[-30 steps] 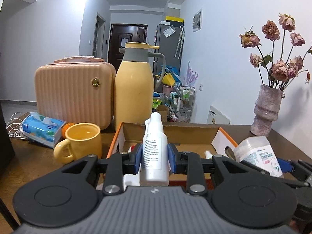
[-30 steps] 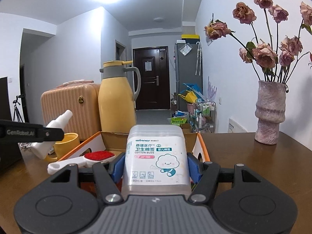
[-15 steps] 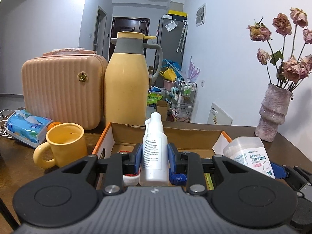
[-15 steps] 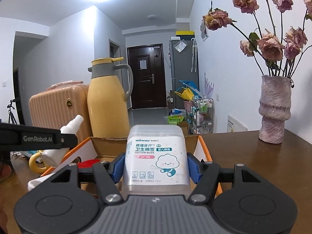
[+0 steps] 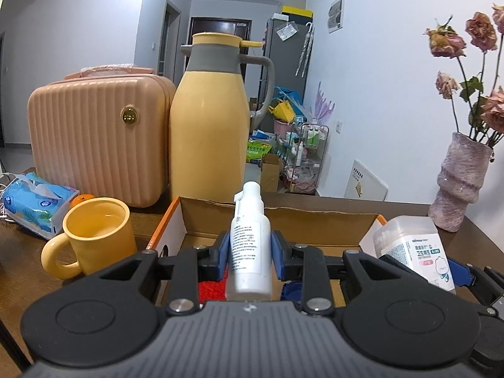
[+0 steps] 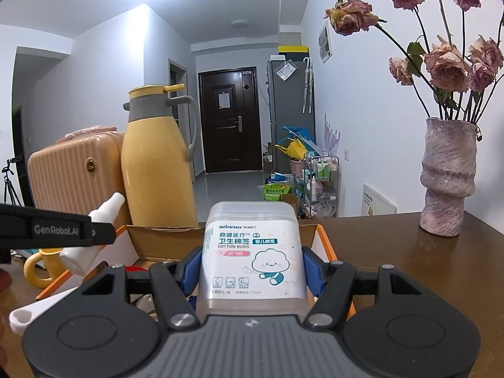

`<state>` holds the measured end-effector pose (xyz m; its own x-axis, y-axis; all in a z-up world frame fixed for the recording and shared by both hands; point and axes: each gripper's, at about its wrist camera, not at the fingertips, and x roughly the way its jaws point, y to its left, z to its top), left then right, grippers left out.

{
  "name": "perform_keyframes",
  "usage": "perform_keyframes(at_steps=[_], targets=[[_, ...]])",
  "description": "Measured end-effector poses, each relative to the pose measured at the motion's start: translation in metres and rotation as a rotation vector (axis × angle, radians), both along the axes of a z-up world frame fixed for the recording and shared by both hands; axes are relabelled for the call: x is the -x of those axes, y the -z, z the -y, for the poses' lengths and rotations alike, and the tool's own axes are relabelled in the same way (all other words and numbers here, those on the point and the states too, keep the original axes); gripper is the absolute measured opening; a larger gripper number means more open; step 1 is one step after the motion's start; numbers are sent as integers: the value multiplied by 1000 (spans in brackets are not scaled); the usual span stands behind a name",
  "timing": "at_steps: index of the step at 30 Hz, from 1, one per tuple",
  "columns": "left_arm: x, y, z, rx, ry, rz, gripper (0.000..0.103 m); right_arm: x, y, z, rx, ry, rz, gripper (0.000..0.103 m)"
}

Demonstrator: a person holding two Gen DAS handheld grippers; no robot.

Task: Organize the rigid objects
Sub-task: 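Grasp the white bottle with the left tool and lift both items toward the box, then open both tools to drop the white bottle and cotton-bud box into the box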

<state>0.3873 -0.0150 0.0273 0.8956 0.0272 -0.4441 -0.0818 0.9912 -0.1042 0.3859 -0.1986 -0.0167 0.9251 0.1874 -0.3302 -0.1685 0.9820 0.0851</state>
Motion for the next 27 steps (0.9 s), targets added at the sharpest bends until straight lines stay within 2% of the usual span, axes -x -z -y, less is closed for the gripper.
perform_keyframes(at_steps=[24,26,27], targets=[[-43,21,4,-15,8,-103,29,-44,13,-7,51,-3,-57,64],[-46,22,3,-20,-10,-132,45,-49,15,-6,60,-6,-95,64],[-45,22,1,-12,-18,-138,79,-52,17,-4,54,-4,-120,64]])
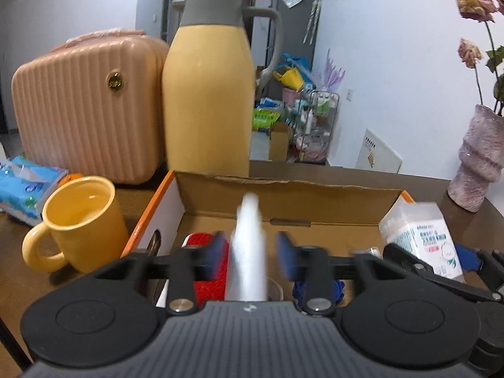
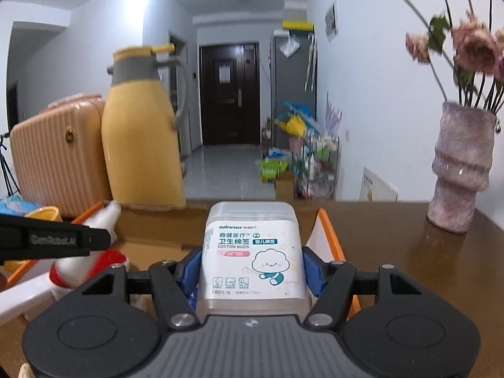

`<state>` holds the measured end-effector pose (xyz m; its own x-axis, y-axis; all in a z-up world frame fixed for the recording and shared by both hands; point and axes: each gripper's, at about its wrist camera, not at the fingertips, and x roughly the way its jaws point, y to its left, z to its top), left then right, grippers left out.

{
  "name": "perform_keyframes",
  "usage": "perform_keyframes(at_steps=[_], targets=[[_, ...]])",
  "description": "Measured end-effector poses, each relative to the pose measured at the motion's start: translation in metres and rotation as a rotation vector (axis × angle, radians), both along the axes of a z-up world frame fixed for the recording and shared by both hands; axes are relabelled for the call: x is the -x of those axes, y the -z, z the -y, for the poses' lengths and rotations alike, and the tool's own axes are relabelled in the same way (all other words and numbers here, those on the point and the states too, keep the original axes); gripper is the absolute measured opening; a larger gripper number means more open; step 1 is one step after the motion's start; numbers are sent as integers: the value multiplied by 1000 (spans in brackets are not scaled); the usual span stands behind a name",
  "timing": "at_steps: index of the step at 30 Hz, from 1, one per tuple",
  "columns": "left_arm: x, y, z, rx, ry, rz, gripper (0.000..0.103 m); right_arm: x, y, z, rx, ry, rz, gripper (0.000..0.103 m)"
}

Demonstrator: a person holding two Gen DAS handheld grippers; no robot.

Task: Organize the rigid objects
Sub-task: 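Open both tools to drop the white bottle and cotton-bud box into the box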

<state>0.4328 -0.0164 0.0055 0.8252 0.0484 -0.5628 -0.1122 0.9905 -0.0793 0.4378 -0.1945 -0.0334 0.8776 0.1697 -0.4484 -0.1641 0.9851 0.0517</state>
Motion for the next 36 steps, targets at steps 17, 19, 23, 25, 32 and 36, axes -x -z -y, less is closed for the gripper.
perform_keyframes(at_steps=[17,19,23,25,32,36], targets=[[11,-7,-1,-29,-58,56,103,2,-5,10,-11,29,-30,101],[15,-10,-1,-29,-54,67,103,5,-7,9,-3,28,-24,101],[24,-17,-2,-20,-47,83,103,13,-12,9,-2,27,-10,101],[32,-21,-2,-19,-44,95,103,18,-15,10,0,29,2,101],[55,-25,-5,-22,-51,108,103,41,-20,12,4,32,31,101],[73,-26,-10,-27,-60,120,103,56,-21,15,3,38,47,101]])
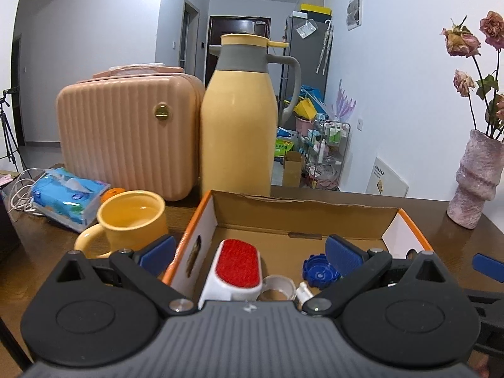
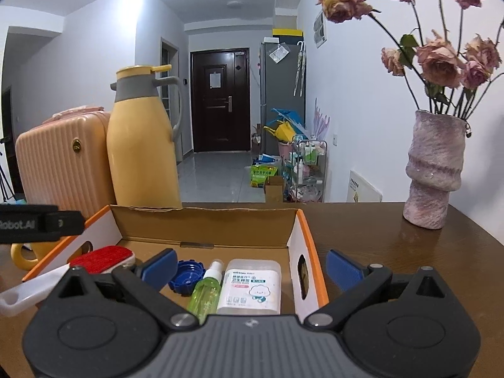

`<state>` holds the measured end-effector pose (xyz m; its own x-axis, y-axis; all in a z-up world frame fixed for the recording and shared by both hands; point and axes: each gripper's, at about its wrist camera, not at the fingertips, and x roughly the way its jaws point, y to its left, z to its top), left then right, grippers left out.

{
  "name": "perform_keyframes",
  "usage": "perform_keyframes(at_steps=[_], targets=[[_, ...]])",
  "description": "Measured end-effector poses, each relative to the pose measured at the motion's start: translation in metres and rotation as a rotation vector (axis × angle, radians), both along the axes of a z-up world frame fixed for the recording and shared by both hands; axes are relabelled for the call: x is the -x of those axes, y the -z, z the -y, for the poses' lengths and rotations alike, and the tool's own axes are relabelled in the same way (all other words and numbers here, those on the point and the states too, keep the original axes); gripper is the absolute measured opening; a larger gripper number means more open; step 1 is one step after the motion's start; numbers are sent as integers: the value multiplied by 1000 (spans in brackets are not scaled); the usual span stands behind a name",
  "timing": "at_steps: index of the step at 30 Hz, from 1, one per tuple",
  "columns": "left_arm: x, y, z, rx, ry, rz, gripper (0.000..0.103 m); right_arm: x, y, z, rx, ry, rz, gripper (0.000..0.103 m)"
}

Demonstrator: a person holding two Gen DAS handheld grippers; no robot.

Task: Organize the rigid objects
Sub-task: 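Open both tools to drop the white bottle and cotton-bud box into the box, then move both tools back toward the blue lid and purple cap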

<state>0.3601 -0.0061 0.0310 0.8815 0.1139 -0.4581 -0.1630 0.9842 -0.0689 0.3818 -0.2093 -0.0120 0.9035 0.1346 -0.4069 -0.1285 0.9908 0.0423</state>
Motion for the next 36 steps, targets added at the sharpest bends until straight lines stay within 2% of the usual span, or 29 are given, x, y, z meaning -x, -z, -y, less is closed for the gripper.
perform_keyframes(at_steps=[7,18,25,36], targets=[[39,1,-12,2,-10,4,103,36,0,-1,14,11,30,101],[85,-5,-12,-13,47,0,103,89,-9,-5,22,-12,67,101],[110,-5,-16,-20,66,-19,103,112,-7,-5,40,-19,47,103],[137,10,-20,-56,100,-96,103,146,3,-12,82,-70,-6,103]])
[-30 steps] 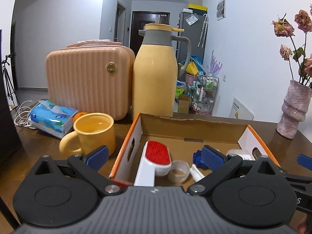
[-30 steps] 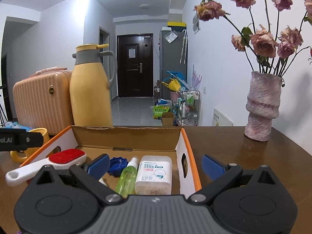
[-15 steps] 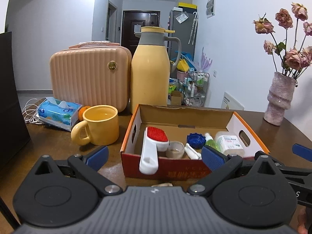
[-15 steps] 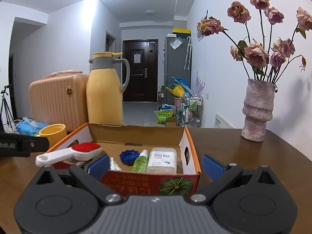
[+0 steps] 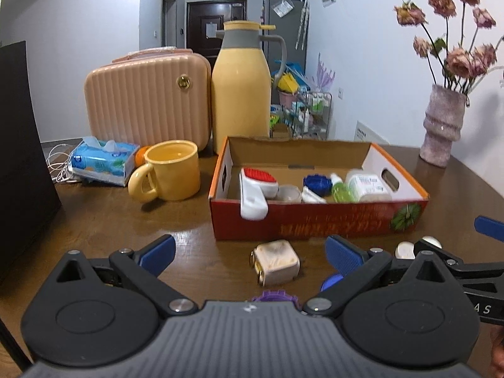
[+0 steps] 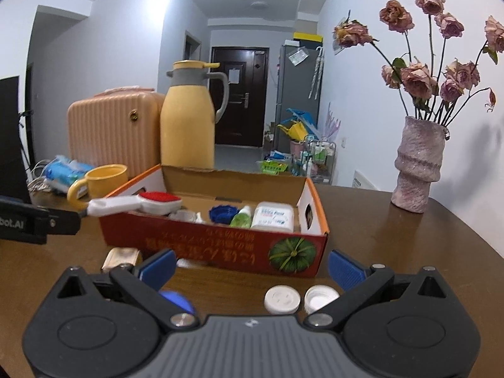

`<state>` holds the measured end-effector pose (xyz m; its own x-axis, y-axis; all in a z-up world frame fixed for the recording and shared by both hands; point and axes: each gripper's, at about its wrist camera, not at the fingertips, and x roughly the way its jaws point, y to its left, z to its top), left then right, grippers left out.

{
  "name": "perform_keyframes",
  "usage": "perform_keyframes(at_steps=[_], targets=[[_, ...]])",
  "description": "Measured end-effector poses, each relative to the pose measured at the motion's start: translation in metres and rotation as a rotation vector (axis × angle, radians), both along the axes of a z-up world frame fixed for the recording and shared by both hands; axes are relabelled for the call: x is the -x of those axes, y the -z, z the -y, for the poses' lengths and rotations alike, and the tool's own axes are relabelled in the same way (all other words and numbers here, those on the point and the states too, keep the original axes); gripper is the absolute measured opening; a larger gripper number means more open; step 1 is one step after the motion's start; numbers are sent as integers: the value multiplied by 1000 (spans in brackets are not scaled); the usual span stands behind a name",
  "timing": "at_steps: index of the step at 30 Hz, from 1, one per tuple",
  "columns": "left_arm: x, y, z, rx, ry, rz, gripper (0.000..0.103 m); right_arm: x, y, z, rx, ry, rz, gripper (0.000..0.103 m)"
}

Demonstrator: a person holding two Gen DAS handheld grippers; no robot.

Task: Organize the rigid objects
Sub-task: 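Move both tools back toward the blue lid and purple cap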

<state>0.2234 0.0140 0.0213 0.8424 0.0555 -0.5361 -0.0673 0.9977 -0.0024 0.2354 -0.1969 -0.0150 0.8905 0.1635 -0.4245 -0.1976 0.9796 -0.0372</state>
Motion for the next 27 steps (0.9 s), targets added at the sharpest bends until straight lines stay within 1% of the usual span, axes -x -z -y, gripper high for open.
perform_keyframes(at_steps=[12,19,27], targets=[[13,22,-8,-16,33,-77,103,19,15,-16,46,-66,-72,103],[8,37,-19,8,72,-165,103,19,24,-26,72,-94,-126,103],[2,51,-34,19,61,-197,103,7,31,-42,103,-150,-181,103]])
